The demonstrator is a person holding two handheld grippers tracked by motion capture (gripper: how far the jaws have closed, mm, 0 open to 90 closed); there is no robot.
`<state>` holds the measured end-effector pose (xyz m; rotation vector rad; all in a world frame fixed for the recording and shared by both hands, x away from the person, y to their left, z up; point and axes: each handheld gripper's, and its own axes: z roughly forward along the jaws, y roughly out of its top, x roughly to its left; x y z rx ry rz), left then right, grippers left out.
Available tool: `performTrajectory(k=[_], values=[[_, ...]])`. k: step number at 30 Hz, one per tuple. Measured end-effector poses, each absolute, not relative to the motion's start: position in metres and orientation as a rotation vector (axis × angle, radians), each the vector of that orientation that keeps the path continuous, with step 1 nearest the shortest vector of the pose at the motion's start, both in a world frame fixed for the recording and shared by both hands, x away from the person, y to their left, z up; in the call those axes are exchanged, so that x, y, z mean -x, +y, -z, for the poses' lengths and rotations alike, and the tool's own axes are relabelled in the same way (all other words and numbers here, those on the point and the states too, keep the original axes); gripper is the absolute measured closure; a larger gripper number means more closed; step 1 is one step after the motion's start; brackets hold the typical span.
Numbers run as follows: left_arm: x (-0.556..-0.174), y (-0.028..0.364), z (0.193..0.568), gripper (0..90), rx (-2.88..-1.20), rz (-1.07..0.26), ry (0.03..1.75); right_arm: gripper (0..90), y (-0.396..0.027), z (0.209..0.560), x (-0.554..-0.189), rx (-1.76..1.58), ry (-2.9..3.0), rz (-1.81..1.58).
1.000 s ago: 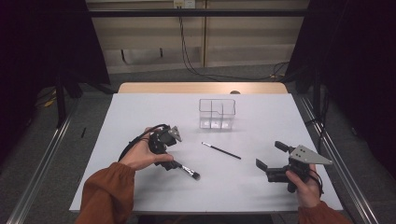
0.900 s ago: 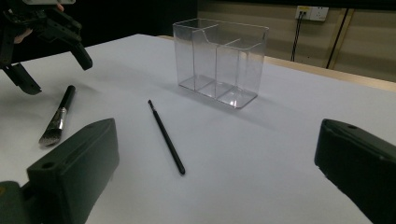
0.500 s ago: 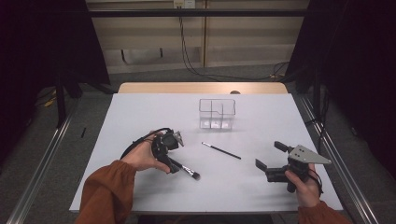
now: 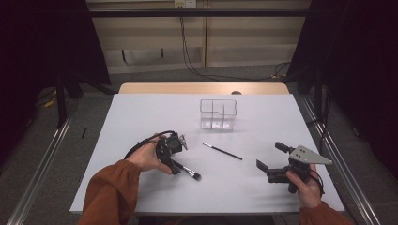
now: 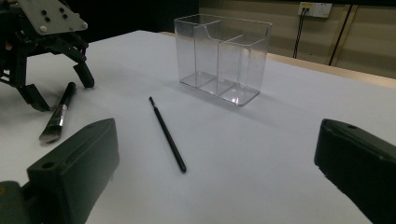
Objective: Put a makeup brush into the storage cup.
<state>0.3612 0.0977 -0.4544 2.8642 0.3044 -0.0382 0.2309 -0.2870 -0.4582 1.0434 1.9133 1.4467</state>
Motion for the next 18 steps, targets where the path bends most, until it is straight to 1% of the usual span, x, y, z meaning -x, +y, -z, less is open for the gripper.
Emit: performTrajectory(k=[8,11,12,15,18], values=[[-0.362,0.0974,0.4509,34.5,-2.87,0.039,0.328,0.0,-0.2868,0.4584,-0.2309,-1.038,1.919,-1.444],[-0.3595,0.0961,0.4486,46.7,-2.883,0.054,0.298,0.0,-0.2871,0.4585,-0.2309,-1.042,1.916,-1.445],[-0.359,0.0957,0.449,49.0,-2.877,0.056,0.304,0.0,-0.2871,0.4585,-0.231,-1.043,1.917,-1.446],[-0.3591,0.0946,0.4481,50.9,-2.894,0.057,0.3,0.0,-0.287,0.4586,-0.231,-1.04,1.92,-1.442],[-0.359,0.0933,0.4477,54.6,-2.905,0.056,0.298,0.0,-0.2868,0.4586,-0.2309,-1.04,1.921,-1.444]])
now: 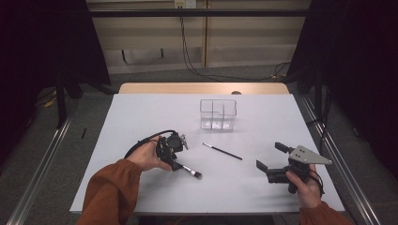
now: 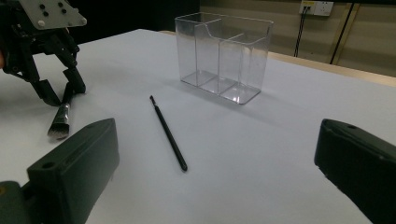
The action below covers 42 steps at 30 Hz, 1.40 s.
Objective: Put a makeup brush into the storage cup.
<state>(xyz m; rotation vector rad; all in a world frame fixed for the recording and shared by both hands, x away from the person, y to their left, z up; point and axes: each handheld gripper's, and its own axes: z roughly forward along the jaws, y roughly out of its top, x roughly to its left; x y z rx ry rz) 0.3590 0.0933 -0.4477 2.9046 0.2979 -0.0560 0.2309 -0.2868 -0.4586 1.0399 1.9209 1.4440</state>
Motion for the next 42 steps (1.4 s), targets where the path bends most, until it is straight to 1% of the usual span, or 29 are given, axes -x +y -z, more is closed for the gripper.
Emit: performTrajectory(k=[3,6,9,10,11,16,29,38,42], values=[[-0.36,0.093,0.447,58.4,-2.907,0.068,0.313,0.0,-0.287,0.459,-0.231,-1.042,1.921,-1.443],[-0.36,0.093,0.447,64.0,-2.906,0.068,0.318,0.0,-0.287,0.459,-0.231,-1.045,1.919,-1.446],[-0.361,0.095,0.447,75.2,-2.902,0.091,0.309,0.0,-0.287,0.459,-0.231,-1.047,1.919,-1.446],[-0.361,0.096,0.447,78.1,-2.9,0.097,0.312,0.0,-0.287,0.459,-0.231,-1.047,1.919,-1.445],[-0.361,0.095,0.447,79.1,-2.902,0.09,0.311,0.0,-0.287,0.459,-0.231,-1.046,1.919,-1.445],[-0.361,0.096,0.446,79.6,-2.901,0.104,0.332,0.0,-0.287,0.459,-0.231,-1.044,1.923,-1.443],[-0.363,0.105,0.447,79.9,-2.82,0.136,0.408,0.0,-0.287,0.459,-0.231,-1.053,1.92,-1.443],[-0.364,0.121,0.447,79.9,-2.719,0.113,0.471,0.0,-0.287,0.459,-0.231,-1.054,1.921,-1.443],[-0.364,0.13,0.446,79.9,-2.64,0.117,0.512,0.0,-0.287,0.459,-0.231,-1.054,1.92,-1.442]])
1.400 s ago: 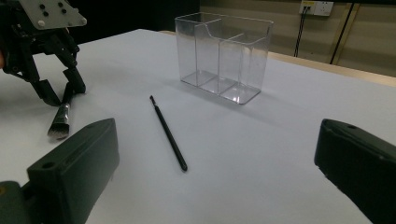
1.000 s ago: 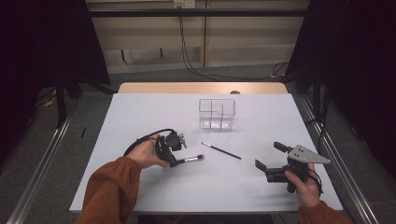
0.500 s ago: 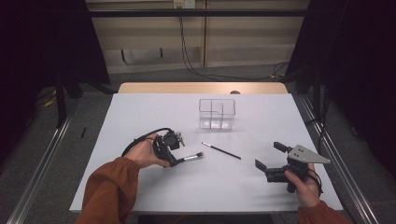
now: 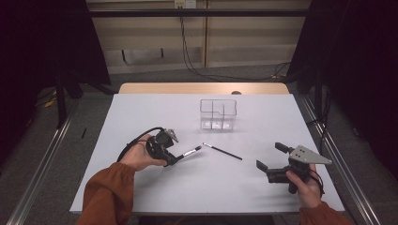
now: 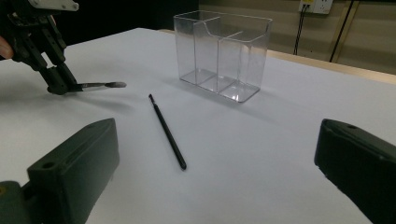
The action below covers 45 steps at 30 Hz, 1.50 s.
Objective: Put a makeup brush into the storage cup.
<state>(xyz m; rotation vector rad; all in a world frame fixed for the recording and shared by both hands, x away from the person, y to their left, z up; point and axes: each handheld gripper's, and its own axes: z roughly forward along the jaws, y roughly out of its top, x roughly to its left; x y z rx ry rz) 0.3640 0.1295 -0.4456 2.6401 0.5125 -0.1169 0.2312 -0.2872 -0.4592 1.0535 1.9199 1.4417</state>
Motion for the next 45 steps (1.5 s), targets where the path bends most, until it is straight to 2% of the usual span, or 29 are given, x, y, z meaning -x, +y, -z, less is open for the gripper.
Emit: performTrajectory(k=[9,26,34,45], values=[[-0.355,0.133,0.436,79.9,-2.569,0.062,0.494,0.0,-0.287,0.459,-0.231,-1.052,1.921,-1.442],[-0.347,0.153,0.436,79.8,-2.341,-0.078,0.644,0.0,-0.286,0.459,-0.232,-1.052,1.923,-1.44],[-0.343,0.165,0.436,79.8,-2.117,-0.078,0.648,0.0,-0.287,0.46,-0.232,-1.053,1.922,-1.439],[-0.335,0.167,0.441,79.8,-2.02,-0.098,0.661,0.0,-0.286,0.459,-0.231,-1.047,1.923,-1.445]])
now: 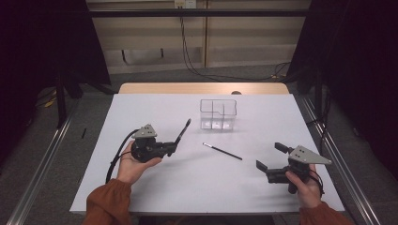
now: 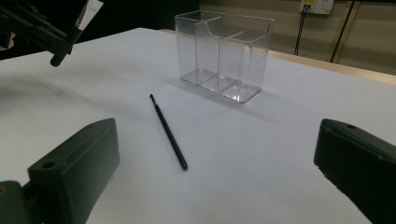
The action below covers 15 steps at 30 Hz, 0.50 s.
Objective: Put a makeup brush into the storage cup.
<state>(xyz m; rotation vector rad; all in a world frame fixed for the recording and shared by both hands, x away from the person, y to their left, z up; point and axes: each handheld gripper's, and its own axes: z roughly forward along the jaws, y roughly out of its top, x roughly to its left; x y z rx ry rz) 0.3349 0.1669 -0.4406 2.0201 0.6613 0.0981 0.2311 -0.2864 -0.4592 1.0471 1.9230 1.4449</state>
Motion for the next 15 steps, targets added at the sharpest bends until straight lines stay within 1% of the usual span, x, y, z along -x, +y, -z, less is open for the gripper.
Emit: performTrajectory(k=[15], values=[[-0.323,0.161,0.443,79.8,-1.885,-0.147,0.615,0.7,-0.284,0.459,-0.23,-1.015,1.94,-1.47]])
